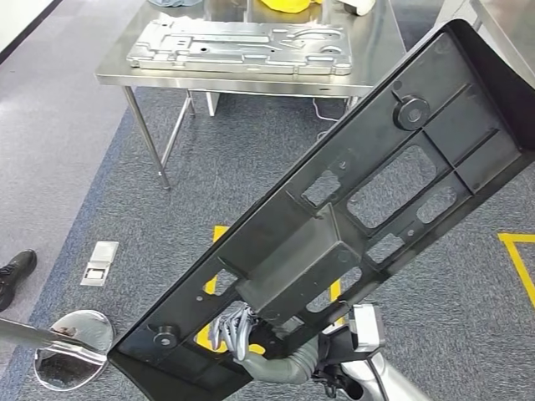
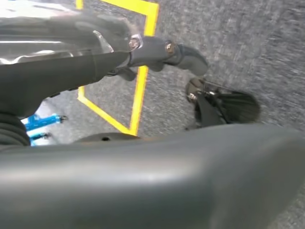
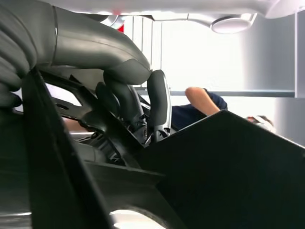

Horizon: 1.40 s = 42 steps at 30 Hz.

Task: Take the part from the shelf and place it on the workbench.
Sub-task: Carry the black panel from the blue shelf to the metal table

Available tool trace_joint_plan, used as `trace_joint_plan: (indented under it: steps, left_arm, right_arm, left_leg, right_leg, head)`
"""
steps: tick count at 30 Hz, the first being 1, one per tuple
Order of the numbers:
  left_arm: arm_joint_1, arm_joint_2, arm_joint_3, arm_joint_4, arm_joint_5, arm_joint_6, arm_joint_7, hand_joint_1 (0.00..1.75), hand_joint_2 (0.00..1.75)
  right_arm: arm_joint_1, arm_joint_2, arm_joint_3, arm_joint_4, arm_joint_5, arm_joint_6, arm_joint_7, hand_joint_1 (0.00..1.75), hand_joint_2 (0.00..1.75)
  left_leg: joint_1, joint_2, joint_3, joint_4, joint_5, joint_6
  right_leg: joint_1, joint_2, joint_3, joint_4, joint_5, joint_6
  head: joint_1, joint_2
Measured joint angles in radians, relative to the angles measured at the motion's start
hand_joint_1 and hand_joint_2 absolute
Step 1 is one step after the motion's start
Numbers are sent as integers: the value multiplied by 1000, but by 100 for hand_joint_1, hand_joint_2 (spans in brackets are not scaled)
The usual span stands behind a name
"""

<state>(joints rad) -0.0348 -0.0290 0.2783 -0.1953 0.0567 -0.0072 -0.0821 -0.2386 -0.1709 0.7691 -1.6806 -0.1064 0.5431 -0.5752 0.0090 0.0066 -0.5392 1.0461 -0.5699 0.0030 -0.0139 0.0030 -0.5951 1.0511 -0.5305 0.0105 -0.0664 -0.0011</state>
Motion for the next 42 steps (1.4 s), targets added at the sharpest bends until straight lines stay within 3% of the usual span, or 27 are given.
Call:
trace_joint_plan:
  steps: [2, 5, 6, 7, 8, 10, 11, 14, 17, 19, 21, 22, 23, 25, 27, 31, 33, 36, 37, 38, 39, 41, 42]
  left_arm:
    - [-1, 1, 0, 0, -1, 0, 0, 0, 175]
    - [1, 1, 0, 0, -1, -1, 0, 0, 175]
    - [3, 2, 0, 0, -1, -1, 0, 0, 175]
    - [4, 2, 0, 0, -1, -1, 0, 0, 175]
    - [5, 2, 0, 0, -1, -1, 0, 0, 175]
    - [5, 3, 0, 0, -2, -1, 1, 0, 175]
    - [4, 3, 0, 0, -2, 0, 1, 0, 175]
    - [4, 4, 0, 0, -5, 1, 1, 0, 175]
    - [4, 5, 0, 0, -8, 2, 1, 0, 175]
    - [2, 5, 0, 0, -12, 2, 1, 0, 175]
    - [1, 5, 0, 0, -15, 1, 1, 0, 175]
    - [2, 5, 0, 0, -15, 1, 2, 0, 175]
    - [2, 5, 0, 0, -15, 1, 2, 0, 175]
    - [4, 5, 0, 0, -15, 1, 2, 0, 175]
    - [3, 5, 0, 0, -15, 2, 3, 0, 175]
    - [0, 6, 0, 0, -16, 4, 6, 0, 175]
    - [-2, 6, 0, 0, -16, 4, 9, 0, 175]
    - [-1, 6, 0, 0, -19, 1, 13, 0, 175]
    - [1, 6, 0, 0, -20, 0, 15, 0, 175]
    - [3, 6, 0, 0, -21, 0, 16, 0, 175]
    - [4, 6, -1, 0, -22, -1, 18, 0, 175]
    - [3, 7, 0, 0, -25, -3, 19, 0, 175]
    - [2, 7, 0, 0, -26, -4, 20, 0, 175]
  right_arm:
    - [-1, 0, 0, -1, 0, 0, 0, 175, 175]
    - [1, 0, 0, -1, 0, 0, 0, 175, 175]
    - [2, 0, 0, -1, 0, 0, 0, 175, 175]
    - [4, 0, 0, -1, 0, 0, 0, 175, 175]
    - [5, 0, 0, -1, 0, 0, 0, 175, 175]
    - [6, 0, 0, -1, 0, 0, 0, 175, 175]
    - [5, 0, 0, -1, 0, 1, 0, 175, 175]
    - [4, 0, -1, -1, 0, 4, 0, 175, 175]
    - [2, 0, -3, -2, -1, 6, -1, 175, 175]
    - [1, 0, -4, -2, -1, 7, -1, 175, 175]
    - [4, -1, -4, -2, -1, 9, -1, 175, 175]
    - [7, -2, -4, -1, -1, 9, -1, 175, 175]
    - [9, -2, -4, -1, -1, 9, -1, 175, 175]
    - [10, -3, -5, -1, -1, 9, -1, 175, 175]
    - [10, -4, -5, -1, -2, 9, -2, 175, 175]
    - [14, -4, -7, -2, -3, 8, -2, 175, 175]
    - [14, -3, -7, -2, -3, 9, -2, 175, 175]
    - [17, -2, -7, -1, -3, 10, -2, 175, 175]
    - [20, -2, -6, -1, -3, 10, -2, 175, 175]
    - [23, -1, -6, 0, -3, 10, -2, 175, 175]
    - [25, 1, -6, 1, -3, 10, -2, 175, 175]
    - [23, 6, -7, 4, -4, 10, -3, 175, 175]
    - [19, 9, -7, 6, -5, 10, -3, 175, 175]
  left_leg:
    - [1, 0, -16, 42, -26, -10]
    - [5, 0, -118, 226, -99, -21]
    - [5, 0, -147, 268, -103, -22]
    - [5, 0, -160, 275, -87, -21]
    - [5, 0, -153, 243, -52, -19]
    - [3, -1, -108, 120, 33, -9]
    - [0, -2, -87, 69, 57, -3]
    - [-8, -5, -70, 20, 54, 10]
    - [-1, -6, -55, 0, 52, 20]
    - [2, -5, -44, -7, 49, 28]
    - [2, -4, -36, -7, 42, 34]
    - [1, -4, -30, -7, 37, 35]
    - [1, -4, -22, -7, 31, 34]
    - [1, -5, -3, -7, 18, 29]
    - [-1, -5, 7, -6, 6, 19]
    - [-1, -3, 13, -11, -4, 0]
    - [0, -3, -1, 26, -28, -10]
    - [3, -4, -105, 205, -96, -20]
    - [3, -4, -136, 248, -99, -20]
    - [3, -4, -149, 254, -80, -19]
    - [2, -4, -145, 224, -45, -16]
    - [-2, -4, -105, 107, 40, -2]
    - [-6, -5, -86, 60, 65, 5]
  right_leg:
    - [-5, -2, 8, -5, -2, -11]
    - [-6, -4, 16, -6, -11, -20]
    - [-5, -3, 19, -6, -15, -21]
    - [-5, -1, 25, -6, -19, -20]
    - [-5, 1, 33, -6, -24, -18]
    - [-6, 2, 50, -7, -37, -13]
    - [-5, 3, 55, -7, -42, -9]
    - [-4, 3, 55, -11, -47, 6]
    - [-4, 2, 57, -1, -61, 22]
    - [-4, 1, 11, 91, -104, 28]
    - [-4, 1, -67, 221, -145, 31]
    - [-4, 1, -93, 256, -142, 31]
    - [-4, 1, -100, 251, -117, 31]
    - [-3, -1, -64, 139, -30, 27]
    - [1, -2, -23, 32, 18, 17]
    - [3, 0, -7, -3, 7, -5]
    - [-2, -2, 4, -10, 4, -15]
    - [-3, -4, 16, -12, -7, -24]
    - [-2, -4, 21, -12, -12, -25]
    - [-2, -2, 28, -12, -17, -25]
    - [-2, 0, 37, -12, -24, -23]
    - [-1, 1, 57, -12, -38, -19]
    - [0, 2, 63, -12, -44, -15]
  head:
    - [0, 0]
    - [0, 0]
    - [0, 0]
    - [0, 0]
    - [0, 0]
    - [0, 0]
    - [0, 0]
    - [0, 0]
    - [1, 0]
    - [1, 0]
    - [1, 0]
    - [1, 0]
    - [1, 0]
    - [1, 0]
    - [1, 0]
    - [0, 0]
    - [0, 0]
    - [0, 0]
    - [0, 0]
    - [0, 0]
    - [0, 0]
    - [0, 0]
    - [0, 0]
